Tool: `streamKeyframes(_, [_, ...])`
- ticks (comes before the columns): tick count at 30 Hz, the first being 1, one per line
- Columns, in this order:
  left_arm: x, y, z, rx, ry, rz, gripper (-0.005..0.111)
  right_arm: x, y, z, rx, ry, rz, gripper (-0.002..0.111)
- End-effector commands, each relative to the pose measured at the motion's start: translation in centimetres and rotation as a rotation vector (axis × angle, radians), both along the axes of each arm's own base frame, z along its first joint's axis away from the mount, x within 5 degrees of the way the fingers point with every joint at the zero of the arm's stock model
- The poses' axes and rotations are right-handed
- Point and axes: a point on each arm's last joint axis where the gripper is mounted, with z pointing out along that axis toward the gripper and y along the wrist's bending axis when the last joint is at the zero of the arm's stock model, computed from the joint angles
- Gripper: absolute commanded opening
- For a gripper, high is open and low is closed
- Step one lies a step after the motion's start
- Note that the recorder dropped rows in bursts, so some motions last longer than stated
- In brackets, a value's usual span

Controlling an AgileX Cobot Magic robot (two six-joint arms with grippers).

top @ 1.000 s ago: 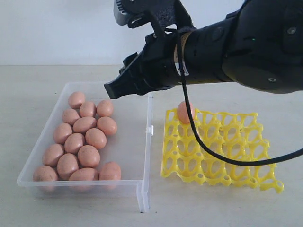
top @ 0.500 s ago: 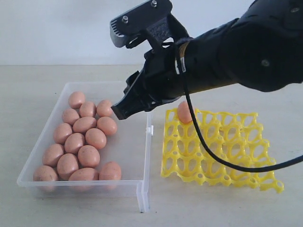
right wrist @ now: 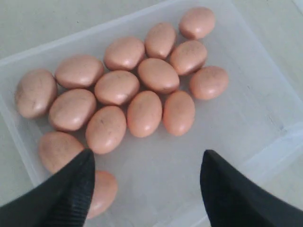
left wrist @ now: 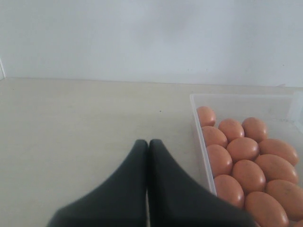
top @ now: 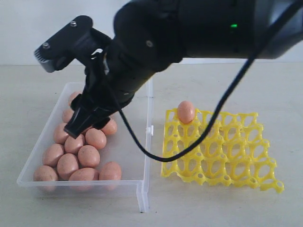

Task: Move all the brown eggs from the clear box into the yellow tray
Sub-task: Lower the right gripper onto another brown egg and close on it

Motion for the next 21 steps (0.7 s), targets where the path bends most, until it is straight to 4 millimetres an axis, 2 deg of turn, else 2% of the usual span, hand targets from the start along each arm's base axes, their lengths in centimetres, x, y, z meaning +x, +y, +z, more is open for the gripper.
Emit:
streamKeyframes(1, [0.0, 0.0, 0.1, -0.005, -0.002, 0.000, -0.004, 0.0, 2.4, -1.0, -0.074, 0.061, 0.014, 0.062])
streamKeyframes(6, [0.0, 0.0, 0.1, -0.005, -0.002, 0.000, -0.004, 0.5, 4.1, -2.3, -0.132, 0.153, -0.004, 0.062])
streamKeyframes(10, [0.0, 0.0, 0.1, -0.005, -0.002, 0.000, -0.004, 0.7, 5.1, -2.4, -0.101, 0.197, -0.012, 0.062])
streamKeyframes(16, [0.0, 0.0, 0.1, -0.005, -0.002, 0.000, -0.004, 0.8, 5.8, -3.1, -0.101, 0.249, -0.019, 0.062])
streamKeyframes(21, [0.0, 0.0, 0.1, -0.005, -0.002, 0.000, -0.004, 0.8, 6.2, -4.5, -0.098, 0.308, -0.029, 0.062])
